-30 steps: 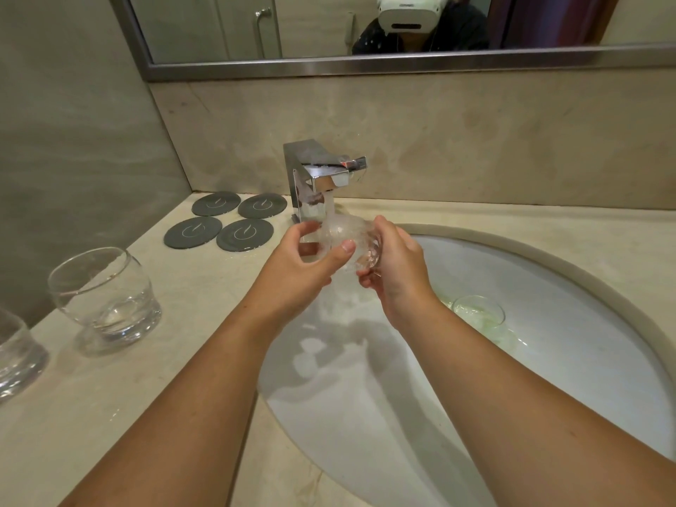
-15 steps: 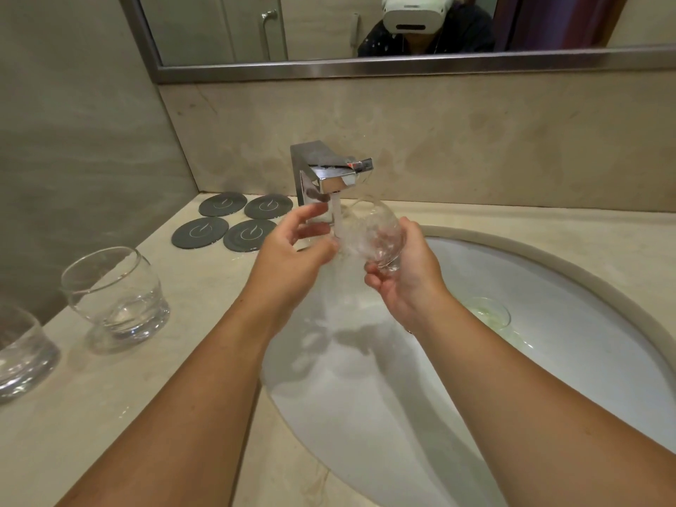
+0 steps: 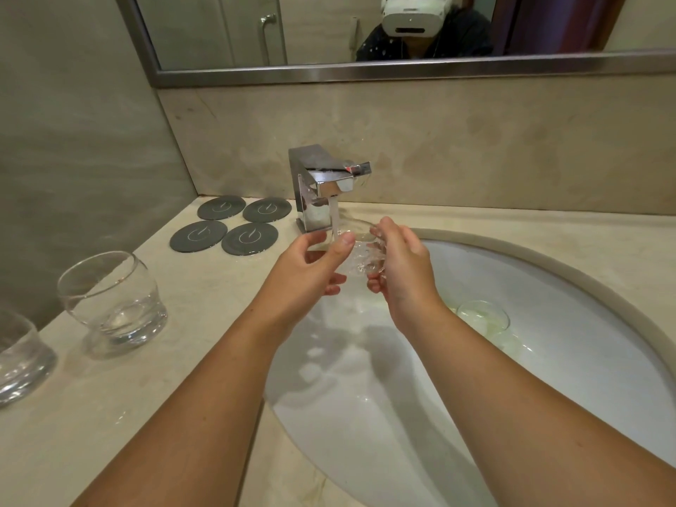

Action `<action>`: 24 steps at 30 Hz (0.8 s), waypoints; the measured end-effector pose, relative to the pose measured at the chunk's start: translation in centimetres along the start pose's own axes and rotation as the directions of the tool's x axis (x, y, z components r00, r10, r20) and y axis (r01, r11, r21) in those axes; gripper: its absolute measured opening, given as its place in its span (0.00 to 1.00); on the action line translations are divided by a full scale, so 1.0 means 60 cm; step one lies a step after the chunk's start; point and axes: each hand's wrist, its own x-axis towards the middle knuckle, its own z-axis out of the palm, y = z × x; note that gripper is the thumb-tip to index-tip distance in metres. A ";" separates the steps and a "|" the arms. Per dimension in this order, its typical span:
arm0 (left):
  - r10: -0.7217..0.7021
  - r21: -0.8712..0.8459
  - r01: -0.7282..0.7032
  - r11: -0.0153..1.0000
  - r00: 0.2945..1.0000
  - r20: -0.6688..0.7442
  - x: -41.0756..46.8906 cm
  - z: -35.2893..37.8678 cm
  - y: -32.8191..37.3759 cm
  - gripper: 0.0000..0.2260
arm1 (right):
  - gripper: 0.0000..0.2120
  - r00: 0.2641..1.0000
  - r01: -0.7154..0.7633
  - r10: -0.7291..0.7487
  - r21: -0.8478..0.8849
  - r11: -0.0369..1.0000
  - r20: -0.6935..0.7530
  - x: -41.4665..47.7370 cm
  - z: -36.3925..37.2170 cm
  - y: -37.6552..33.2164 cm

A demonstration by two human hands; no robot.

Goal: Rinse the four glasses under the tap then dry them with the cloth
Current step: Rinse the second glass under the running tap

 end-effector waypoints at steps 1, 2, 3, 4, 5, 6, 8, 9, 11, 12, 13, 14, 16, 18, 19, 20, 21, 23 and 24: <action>-0.009 0.003 0.009 1.000 1.000 -0.014 0.001 0.000 0.000 0.39 | 0.12 1.000 0.013 -0.014 0.004 1.000 0.015 -0.001 0.001 0.000; -0.017 0.007 0.017 1.000 1.000 -0.024 0.002 -0.002 -0.001 0.34 | 0.11 0.999 0.025 -0.025 0.010 1.000 0.030 -0.003 0.002 0.000; -0.020 0.001 0.020 1.000 0.999 -0.032 0.003 -0.002 -0.001 0.30 | 0.10 0.998 0.034 -0.035 0.016 0.999 0.044 -0.004 0.002 0.001; -0.022 -0.016 0.021 1.000 0.999 -0.039 0.004 -0.003 -0.002 0.26 | 0.09 0.998 0.039 -0.041 0.026 0.999 0.054 -0.004 0.003 0.002; -0.021 -0.040 0.019 0.999 0.999 -0.044 0.005 -0.004 -0.004 0.23 | 0.09 0.997 0.036 -0.039 0.043 0.998 0.060 -0.003 0.003 0.002; -0.014 -0.056 0.012 0.998 0.999 -0.049 0.006 -0.006 -0.004 0.21 | 0.10 0.998 0.024 -0.028 0.062 0.998 0.062 -0.003 0.003 0.002; 0.009 -0.079 -0.013 0.997 0.999 -0.053 0.007 -0.008 -0.004 0.20 | 0.13 0.998 -0.024 0.019 0.092 0.995 0.060 -0.003 0.003 -0.002; 0.026 -0.083 -0.030 0.996 0.998 -0.053 0.007 -0.009 -0.004 0.20 | 0.16 0.996 -0.061 0.055 0.101 0.993 0.064 -0.003 0.002 -0.004; 0.068 -0.062 -0.072 0.995 0.996 -0.052 0.007 -0.011 -0.005 0.21 | 0.21 0.985 -0.147 0.135 0.111 0.983 0.103 -0.004 0.001 -0.006; 0.083 -0.044 -0.086 0.995 0.995 -0.050 0.008 -0.011 -0.007 0.23 | 0.22 0.978 -0.176 0.161 0.115 0.978 0.133 -0.005 0.000 -0.006; 0.094 -0.034 -0.095 0.995 0.995 -0.043 0.008 -0.012 -0.008 0.25 | 0.23 0.975 -0.181 0.163 0.116 0.977 0.151 -0.006 0.001 -0.004; 0.093 -0.032 -0.094 0.995 0.995 -0.032 0.007 -0.013 -0.008 0.27 | 0.23 0.978 -0.162 0.145 0.108 0.981 0.148 -0.006 0.001 -0.001; 0.086 -0.027 -0.086 0.996 0.996 -0.019 0.009 -0.016 -0.011 0.30 | 0.22 0.994 -0.065 0.059 0.067 0.996 0.097 -0.004 0.002 0.003; 0.106 0.069 -0.105 0.992 0.994 -0.006 0.008 -0.018 -0.009 0.28 | 0.24 0.997 0.064 -0.063 -0.027 0.998 0.040 -0.005 0.003 0.004; 0.123 0.147 -0.122 0.982 0.992 0.008 0.007 -0.020 -0.008 0.27 | 0.25 0.992 0.128 -0.126 -0.099 0.987 0.028 -0.006 0.004 0.002; 0.134 0.220 -0.135 0.966 0.991 0.023 0.006 -0.020 -0.009 0.29 | 0.25 0.982 0.190 -0.188 -0.171 0.967 0.027 -0.008 0.004 0.000; 0.140 0.276 -0.144 0.950 0.990 0.034 0.006 -0.022 -0.010 0.31 | 0.24 0.970 0.243 -0.242 -0.231 0.942 0.031 -0.011 0.004 -0.004; 0.122 0.347 -0.135 0.928 0.991 0.059 0.007 -0.026 -0.015 0.34 | 0.24 0.949 0.313 -0.312 -0.319 0.895 0.055 -0.019 0.005 -0.014; 0.104 0.364 -0.120 0.923 0.993 0.063 0.007 -0.027 -0.016 0.33 | 0.26 0.941 0.334 -0.331 -0.337 0.880 0.067 -0.021 0.006 -0.016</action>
